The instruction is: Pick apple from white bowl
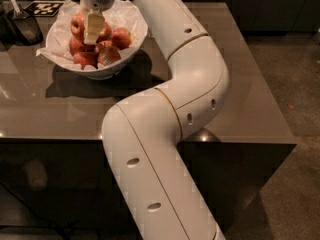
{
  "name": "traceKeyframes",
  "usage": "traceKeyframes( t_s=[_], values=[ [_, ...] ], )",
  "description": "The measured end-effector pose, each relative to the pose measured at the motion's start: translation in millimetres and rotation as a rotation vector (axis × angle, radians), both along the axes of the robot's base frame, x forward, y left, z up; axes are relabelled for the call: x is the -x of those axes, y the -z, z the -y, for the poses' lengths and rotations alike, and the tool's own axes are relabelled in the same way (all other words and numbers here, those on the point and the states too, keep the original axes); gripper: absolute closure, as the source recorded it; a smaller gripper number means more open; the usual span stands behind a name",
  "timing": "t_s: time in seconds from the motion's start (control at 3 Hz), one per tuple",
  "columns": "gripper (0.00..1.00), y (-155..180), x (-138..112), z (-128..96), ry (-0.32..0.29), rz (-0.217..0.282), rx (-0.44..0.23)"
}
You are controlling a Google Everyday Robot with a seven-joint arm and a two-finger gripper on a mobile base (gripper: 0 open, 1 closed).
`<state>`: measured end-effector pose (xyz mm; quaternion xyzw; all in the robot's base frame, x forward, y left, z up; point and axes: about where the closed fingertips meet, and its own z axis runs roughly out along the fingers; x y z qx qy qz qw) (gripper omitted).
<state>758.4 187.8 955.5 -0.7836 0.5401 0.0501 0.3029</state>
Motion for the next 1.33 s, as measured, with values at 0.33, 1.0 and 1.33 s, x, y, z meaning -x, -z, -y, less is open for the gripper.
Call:
traceKeyframes(
  t_s=[0.33, 1.0, 1.33],
  values=[
    [1.00, -14.3, 2.9, 6.3, -0.006, 0.023, -0.010],
    [1.00, -64.5, 19.0, 14.8, -0.057, 0.122, -0.026],
    [1.00, -64.8, 19.0, 14.7, -0.057, 0.123, -0.027]
  ],
)
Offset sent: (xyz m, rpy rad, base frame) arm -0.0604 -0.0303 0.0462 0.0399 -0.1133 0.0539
